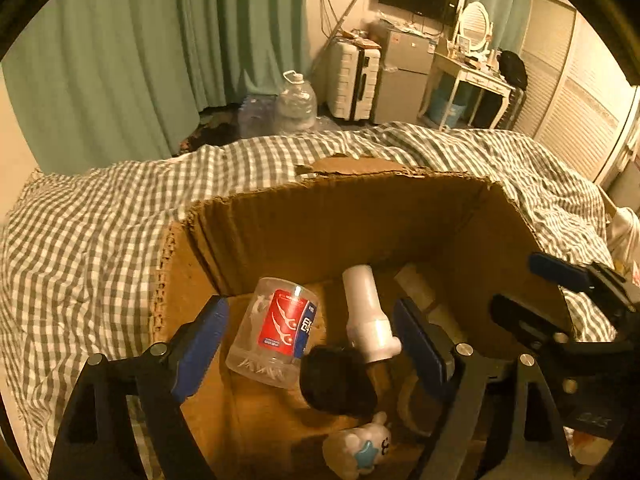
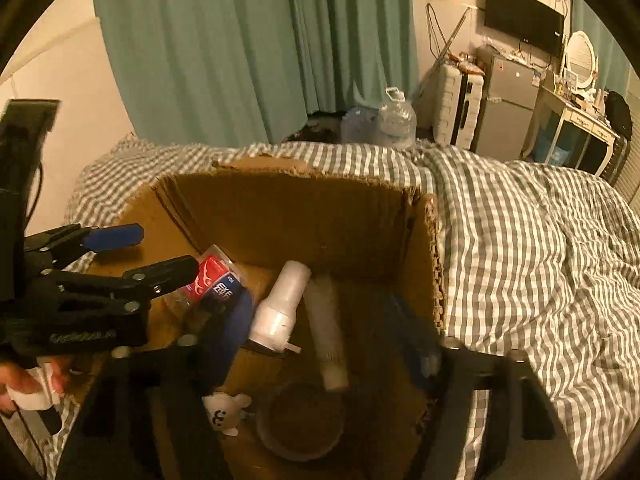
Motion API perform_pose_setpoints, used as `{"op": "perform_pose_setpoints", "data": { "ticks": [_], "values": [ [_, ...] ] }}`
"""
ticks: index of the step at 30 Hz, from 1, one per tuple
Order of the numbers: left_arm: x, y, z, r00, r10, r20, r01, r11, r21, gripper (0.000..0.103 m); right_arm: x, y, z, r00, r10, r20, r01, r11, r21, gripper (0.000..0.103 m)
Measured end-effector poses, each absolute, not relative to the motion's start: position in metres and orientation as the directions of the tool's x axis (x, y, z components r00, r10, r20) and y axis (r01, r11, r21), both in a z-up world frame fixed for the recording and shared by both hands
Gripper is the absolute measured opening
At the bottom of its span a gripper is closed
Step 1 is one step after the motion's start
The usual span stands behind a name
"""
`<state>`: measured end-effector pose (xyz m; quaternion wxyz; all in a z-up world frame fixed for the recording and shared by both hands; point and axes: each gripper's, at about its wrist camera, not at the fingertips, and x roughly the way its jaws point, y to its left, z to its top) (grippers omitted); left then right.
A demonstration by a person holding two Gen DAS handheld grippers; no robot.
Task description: Organize objects
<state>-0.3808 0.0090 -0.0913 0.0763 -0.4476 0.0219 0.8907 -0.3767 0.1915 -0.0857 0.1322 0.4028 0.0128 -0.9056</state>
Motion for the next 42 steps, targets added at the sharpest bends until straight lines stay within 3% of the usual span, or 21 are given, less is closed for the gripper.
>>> {"op": "perform_pose_setpoints", "data": {
  "ticks": [9, 17, 27, 35, 42],
  "values": [
    [-0.35, 0.006, -0.051, -0.678, -0.005, -0.735, -0.087, -0.992, 0.087, 0.095, -0.333, 0.186, -0.038, -0.731, -0.148, -0.666, 0.212, -0.977, -0.016, 0.075],
    [-0.281, 0.002, 0.029, -0.795, -0.005, -0.607, -0.08, -0.99, 0.113, 0.101, -0.264, 0.176, 0.025, -0.818, -0.133, -0.559, 0.183, -0.982, -0.034, 0.094],
    [-0.186, -0.006, 0.107, -0.897, 0.014, -0.442, -0.06, -0.994, 0.091, 0.103, -0.174, 0.19, 0.084, -0.888, -0.06, -0.456, 0.082, -0.996, -0.028, 0.101],
    [-0.126, -0.006, 0.126, -0.932, 0.047, -0.36, -0.082, -0.993, 0.082, 0.103, -0.122, 0.198, 0.106, -0.918, -0.088, -0.388, 0.096, -0.995, 0.0, 0.102],
    [-0.101, -0.003, 0.107, -0.915, 0.019, -0.403, -0.068, -0.992, 0.109, 0.103, -0.079, 0.196, 0.11, -0.945, -0.062, -0.322, 0.071, -0.997, -0.018, 0.102]
  ]
}}
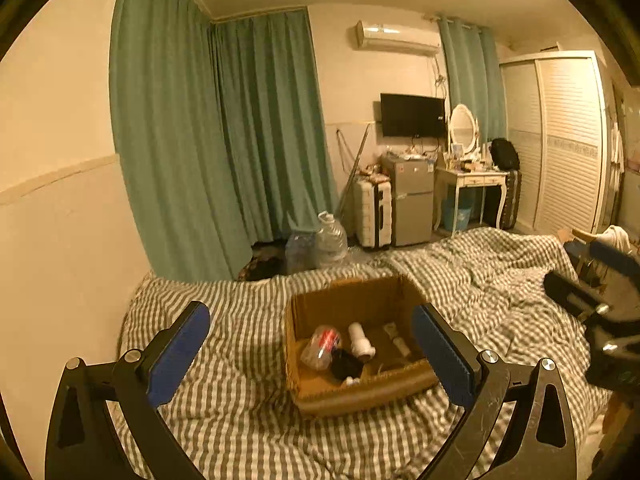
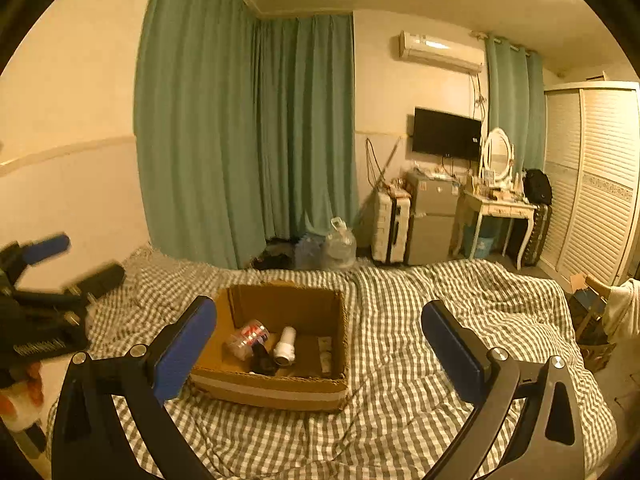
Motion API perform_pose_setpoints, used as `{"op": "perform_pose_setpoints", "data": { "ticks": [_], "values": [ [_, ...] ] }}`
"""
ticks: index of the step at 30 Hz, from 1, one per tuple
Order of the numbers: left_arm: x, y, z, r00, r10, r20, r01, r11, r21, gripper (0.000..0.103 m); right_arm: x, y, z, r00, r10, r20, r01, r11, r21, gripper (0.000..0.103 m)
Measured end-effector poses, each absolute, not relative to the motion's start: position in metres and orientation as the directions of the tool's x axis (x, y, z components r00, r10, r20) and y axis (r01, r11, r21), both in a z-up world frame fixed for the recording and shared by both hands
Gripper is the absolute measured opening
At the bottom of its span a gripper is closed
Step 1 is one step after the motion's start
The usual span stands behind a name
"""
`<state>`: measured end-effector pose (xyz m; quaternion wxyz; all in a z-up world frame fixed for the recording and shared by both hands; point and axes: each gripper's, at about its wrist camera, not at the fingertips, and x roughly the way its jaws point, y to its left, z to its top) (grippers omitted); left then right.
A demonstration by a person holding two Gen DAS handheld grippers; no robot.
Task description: Organize objects
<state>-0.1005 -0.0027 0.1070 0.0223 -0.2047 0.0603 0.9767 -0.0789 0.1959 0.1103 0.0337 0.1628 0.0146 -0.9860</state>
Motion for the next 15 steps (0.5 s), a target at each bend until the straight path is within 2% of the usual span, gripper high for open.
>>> {"op": "perform_pose_setpoints", "data": {
  "ticks": [7, 12, 15],
  "values": [
    [-0.075, -0.002, 0.082, -0.943, 0.001, -0.334, -0.029, -0.996, 0.08, 0.103, -0.046, 0.184, 0.079, -0.972, -0.091, -0.215, 0.111, -0.99, -0.084, 0.102],
    [-0.054, 0.005, 0.055, -0.969, -0.038, -0.244, 0.011, -0.994, 0.111, 0.103, -0.045, 0.18, 0.041, -0.974, -0.069, -0.216, 0.1, -0.986, -0.133, 0.102],
    [-0.049, 0.007, 0.033, -0.972, -0.056, -0.229, 0.032, -0.994, 0.108, 0.103, -0.048, 0.184, 0.02, -0.968, -0.062, -0.242, 0.093, -0.989, -0.119, 0.102]
  ]
}}
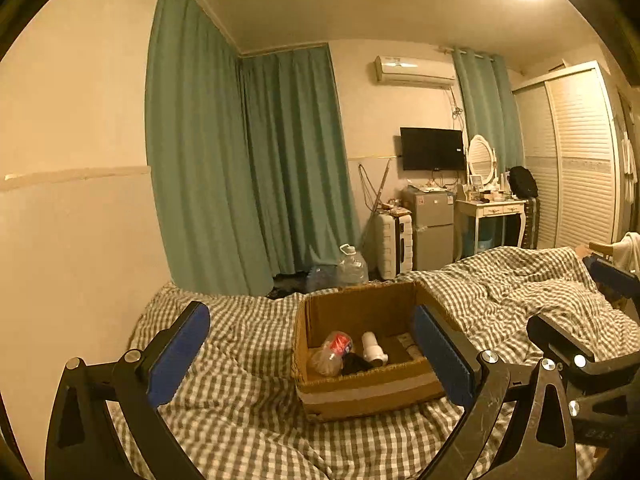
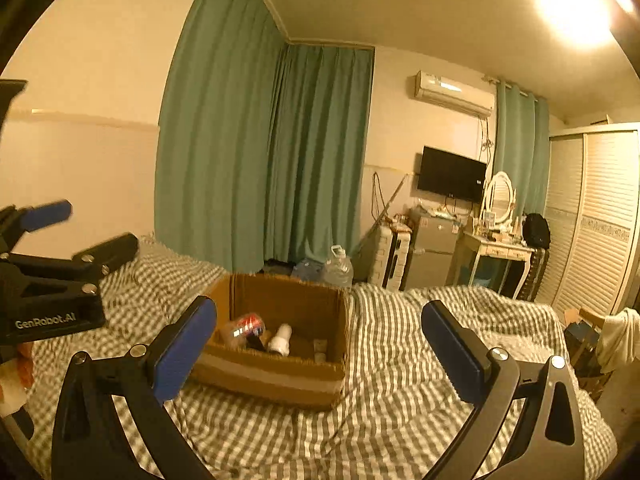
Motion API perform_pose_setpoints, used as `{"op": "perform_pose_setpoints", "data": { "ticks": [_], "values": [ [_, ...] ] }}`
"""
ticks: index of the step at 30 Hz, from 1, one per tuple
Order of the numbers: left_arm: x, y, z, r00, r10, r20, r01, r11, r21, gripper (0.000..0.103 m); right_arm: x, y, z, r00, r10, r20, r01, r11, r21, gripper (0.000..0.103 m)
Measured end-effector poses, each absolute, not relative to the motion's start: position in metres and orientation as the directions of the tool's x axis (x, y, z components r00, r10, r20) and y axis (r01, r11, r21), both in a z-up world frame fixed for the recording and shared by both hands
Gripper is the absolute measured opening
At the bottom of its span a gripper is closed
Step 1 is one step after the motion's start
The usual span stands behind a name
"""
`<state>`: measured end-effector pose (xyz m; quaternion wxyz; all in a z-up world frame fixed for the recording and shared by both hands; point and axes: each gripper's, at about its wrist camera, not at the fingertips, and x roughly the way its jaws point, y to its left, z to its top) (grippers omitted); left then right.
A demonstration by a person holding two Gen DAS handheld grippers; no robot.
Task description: Organize objects
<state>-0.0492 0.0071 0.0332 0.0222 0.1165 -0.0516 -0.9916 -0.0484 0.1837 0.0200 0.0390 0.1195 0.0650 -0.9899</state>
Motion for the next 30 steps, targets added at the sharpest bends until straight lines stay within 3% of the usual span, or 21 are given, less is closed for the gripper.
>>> {"op": "perform_pose_setpoints", "data": {
  "ticks": [4, 11, 24, 30],
  "values": [
    [-0.058, 0.009, 0.002, -0.963, -0.083, -0.255, 0.053, -0.991, 0.121, 0.103, -0.051, 0.196, -0.009, -0.956, -0.086, -0.279, 0.102, -0.994, -0.043, 0.102],
    [-0.063, 0.01, -0.035, -0.952, -0.043, -0.304, 0.01, -0.994, 0.108, 0.103, -0.067, 0.201, -0.044, -0.941, -0.046, -0.335, 0.066, -0.997, -0.046, 0.102],
    [-0.063, -0.005, -0.049, -0.934, -0.037, -0.357, 0.023, -0.999, 0.042, 0.103, -0.072, 0.196, -0.058, -0.939, -0.002, -0.343, 0.031, -0.996, -0.078, 0.102],
    [-0.063, 0.0, -0.056, -0.931, -0.049, -0.362, 0.018, -0.996, 0.086, 0.103, -0.067, 0.195, -0.053, -0.947, 0.004, -0.321, 0.025, -0.996, -0.085, 0.102]
  ]
}}
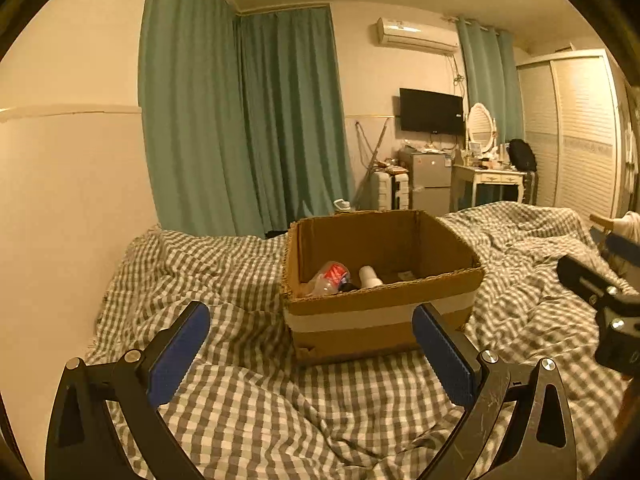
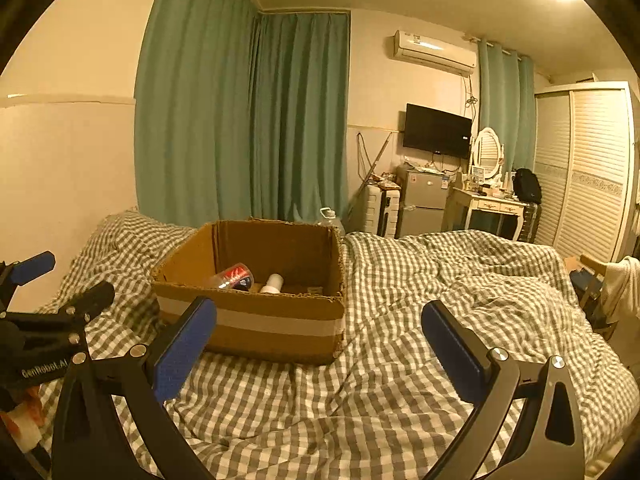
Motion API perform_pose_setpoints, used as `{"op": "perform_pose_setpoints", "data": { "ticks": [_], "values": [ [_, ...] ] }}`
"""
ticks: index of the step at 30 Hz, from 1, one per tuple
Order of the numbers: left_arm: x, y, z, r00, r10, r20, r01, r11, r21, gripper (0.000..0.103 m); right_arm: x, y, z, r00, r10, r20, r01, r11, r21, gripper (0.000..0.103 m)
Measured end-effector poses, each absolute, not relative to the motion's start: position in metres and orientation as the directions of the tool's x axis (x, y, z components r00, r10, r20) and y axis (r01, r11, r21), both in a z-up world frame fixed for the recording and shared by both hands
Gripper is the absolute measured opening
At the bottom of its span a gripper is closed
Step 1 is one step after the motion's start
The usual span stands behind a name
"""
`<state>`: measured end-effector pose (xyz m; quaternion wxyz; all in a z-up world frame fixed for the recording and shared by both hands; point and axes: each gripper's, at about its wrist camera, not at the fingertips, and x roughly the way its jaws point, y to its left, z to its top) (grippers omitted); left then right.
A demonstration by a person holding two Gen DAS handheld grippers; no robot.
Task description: Organize objects
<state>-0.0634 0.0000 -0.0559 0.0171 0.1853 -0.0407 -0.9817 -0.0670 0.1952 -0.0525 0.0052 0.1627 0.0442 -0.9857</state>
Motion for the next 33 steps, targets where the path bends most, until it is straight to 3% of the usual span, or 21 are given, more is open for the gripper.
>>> {"op": "perform_pose_setpoints", "data": {
  "ticks": [33],
  "values": [
    [-0.0585, -0.0031, -0.0555, -0.921, -0.034, -0.388, 0.009, -0.998, 0.066, 0.103, -0.0685, 0.1937, -0.0552, -0.943, 0.006, -0.332, 0.024, -0.996, -0.087, 0.102]
  ]
}}
